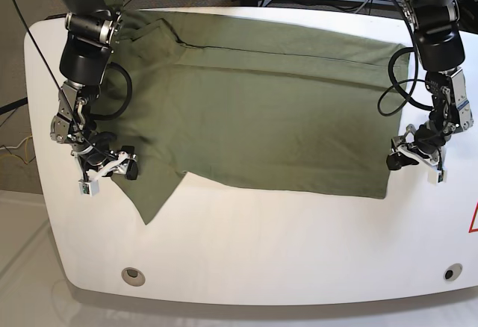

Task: Fold the T-shirt properly
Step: 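Position both grippers at the hem edge and close on it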

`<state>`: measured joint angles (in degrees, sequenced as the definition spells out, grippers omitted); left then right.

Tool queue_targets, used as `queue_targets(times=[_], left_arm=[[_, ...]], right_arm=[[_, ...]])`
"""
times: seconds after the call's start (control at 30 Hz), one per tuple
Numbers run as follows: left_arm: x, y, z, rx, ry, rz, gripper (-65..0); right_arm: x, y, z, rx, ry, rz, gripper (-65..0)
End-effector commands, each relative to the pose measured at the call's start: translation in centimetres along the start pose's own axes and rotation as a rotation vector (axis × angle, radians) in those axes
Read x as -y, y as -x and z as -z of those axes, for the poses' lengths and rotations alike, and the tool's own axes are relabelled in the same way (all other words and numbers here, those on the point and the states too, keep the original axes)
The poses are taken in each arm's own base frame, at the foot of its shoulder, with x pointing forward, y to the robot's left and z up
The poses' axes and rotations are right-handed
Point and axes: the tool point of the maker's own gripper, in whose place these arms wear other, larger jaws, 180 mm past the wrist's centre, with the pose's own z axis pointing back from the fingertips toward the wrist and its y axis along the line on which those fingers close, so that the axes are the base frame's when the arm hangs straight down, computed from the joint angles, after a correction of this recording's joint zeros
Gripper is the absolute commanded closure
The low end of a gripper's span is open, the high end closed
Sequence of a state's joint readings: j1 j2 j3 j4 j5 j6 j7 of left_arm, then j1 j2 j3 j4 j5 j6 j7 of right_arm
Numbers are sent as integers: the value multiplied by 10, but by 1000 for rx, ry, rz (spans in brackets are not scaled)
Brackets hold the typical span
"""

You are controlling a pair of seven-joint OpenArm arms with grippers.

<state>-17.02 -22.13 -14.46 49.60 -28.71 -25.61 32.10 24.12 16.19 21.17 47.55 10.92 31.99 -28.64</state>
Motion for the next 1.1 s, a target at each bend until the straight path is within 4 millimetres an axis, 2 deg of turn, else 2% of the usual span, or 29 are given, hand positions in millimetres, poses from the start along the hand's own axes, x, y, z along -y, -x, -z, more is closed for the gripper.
queue_targets(times=[0.0, 1.07], left_arm=[[1, -20, -5, 43, 11, 20, -342], [10, -7, 1, 17, 32, 12, -337]], right_arm=[[3, -20, -3, 41, 2, -8, -418], [6, -13, -4, 28, 8, -7, -416]])
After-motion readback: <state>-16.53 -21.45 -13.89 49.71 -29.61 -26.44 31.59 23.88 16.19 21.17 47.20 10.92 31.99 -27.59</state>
